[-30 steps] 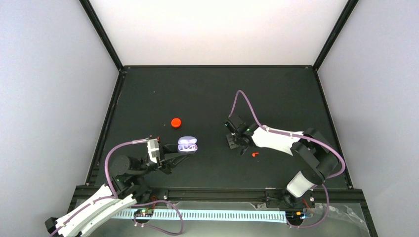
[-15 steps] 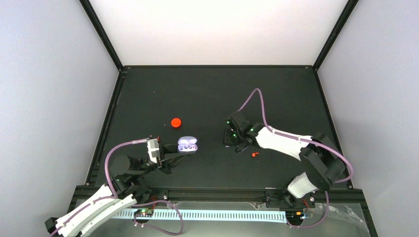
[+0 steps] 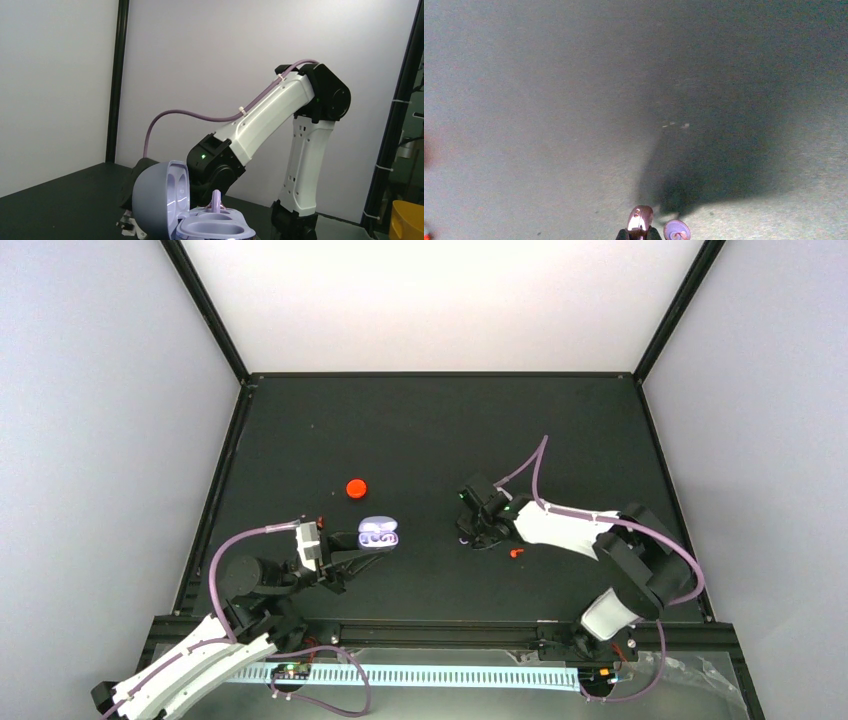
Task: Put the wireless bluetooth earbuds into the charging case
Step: Pick up the earbud from the center of the board.
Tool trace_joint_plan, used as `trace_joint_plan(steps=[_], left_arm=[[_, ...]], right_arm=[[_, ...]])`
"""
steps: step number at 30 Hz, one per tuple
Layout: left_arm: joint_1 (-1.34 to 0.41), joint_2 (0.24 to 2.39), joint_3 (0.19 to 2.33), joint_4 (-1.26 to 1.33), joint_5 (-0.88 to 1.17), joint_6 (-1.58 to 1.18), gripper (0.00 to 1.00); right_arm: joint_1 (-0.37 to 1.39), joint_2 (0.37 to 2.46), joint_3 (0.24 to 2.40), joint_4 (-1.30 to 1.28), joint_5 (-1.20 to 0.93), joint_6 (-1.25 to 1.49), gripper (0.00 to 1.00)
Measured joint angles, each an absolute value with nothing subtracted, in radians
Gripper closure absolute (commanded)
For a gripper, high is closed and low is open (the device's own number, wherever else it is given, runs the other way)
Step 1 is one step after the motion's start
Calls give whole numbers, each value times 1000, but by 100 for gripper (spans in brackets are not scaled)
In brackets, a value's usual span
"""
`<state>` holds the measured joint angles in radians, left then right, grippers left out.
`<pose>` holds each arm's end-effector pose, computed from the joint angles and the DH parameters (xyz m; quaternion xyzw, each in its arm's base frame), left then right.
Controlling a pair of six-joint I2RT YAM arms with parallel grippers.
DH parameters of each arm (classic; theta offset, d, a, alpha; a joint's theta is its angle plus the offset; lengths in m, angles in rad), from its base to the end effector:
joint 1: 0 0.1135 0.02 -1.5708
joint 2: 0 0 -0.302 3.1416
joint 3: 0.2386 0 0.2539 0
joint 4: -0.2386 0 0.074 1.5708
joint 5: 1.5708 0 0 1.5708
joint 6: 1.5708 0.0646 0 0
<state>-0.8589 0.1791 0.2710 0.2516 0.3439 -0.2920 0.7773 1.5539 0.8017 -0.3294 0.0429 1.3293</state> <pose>0.0423 -0.0823 0.2951 0.2930 0.5056 -0.5210 0.6221 0.2166 0.2092 0.1684 0.2693 0.9319 0.2001 0.1379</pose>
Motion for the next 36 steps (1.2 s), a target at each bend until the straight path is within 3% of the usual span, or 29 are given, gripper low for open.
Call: trace_joint_plan(steps=[3,10,12,19,24,36], left_arm=[[-859,176,271,251,344,-292,98],[-859,176,271,251,340,-292,98],[-859,176,271,251,340,-292,98],[-859,177,271,251,339,-291,98],[-859,177,271,251,339,-291,99],[-859,197,271,251,339,-291,98]], right_arm=[[777,1584,808,-350,62,1361,96],[777,1627,861,-363,81,1353,60],[777,1626,863,-363,80,1344,55],[777,1566,860,-393,77,1275,49],[777,1490,855,-422,80,1177,53],[838,1496,902,-451,61,502,60]])
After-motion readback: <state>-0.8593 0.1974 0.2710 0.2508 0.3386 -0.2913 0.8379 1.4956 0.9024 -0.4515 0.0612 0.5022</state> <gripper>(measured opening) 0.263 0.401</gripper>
